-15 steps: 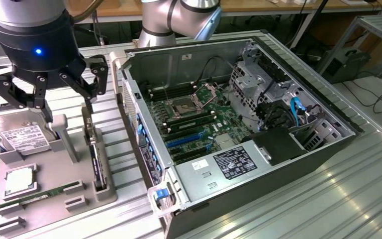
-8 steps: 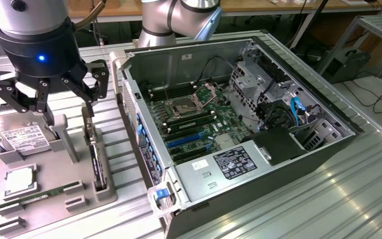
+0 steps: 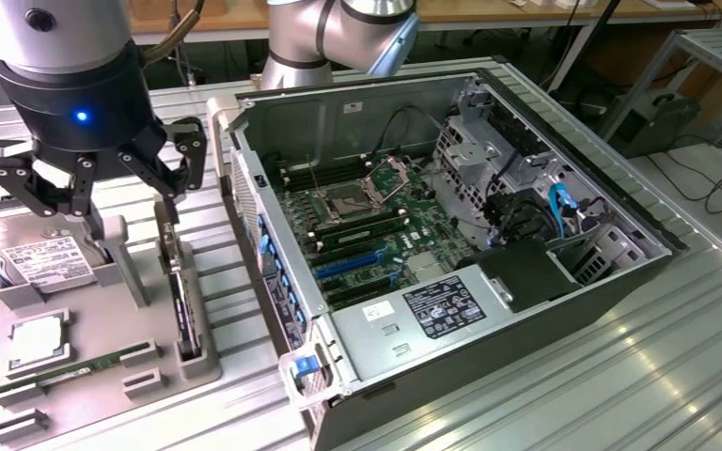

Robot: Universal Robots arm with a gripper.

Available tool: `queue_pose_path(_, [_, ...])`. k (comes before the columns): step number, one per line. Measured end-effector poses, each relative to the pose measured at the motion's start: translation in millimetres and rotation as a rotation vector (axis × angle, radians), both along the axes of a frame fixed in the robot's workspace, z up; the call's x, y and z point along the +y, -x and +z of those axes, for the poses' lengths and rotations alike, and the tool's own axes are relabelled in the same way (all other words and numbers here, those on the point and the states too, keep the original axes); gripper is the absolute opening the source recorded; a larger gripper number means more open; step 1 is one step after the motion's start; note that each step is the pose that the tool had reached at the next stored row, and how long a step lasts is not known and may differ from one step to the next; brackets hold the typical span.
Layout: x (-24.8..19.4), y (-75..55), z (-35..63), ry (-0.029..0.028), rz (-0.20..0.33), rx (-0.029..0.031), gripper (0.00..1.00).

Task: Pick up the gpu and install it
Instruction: 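Pick up the gpu and move the gpu toward the slot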

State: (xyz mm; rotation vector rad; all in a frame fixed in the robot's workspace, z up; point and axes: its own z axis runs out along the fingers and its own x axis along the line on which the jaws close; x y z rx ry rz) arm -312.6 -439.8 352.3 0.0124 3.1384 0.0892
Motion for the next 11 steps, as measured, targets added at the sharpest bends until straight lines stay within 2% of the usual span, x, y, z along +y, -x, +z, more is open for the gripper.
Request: queue_pose_path(11, [-1.0,0.0,-9.4,0.0002,0.001,0.0002,0.66])
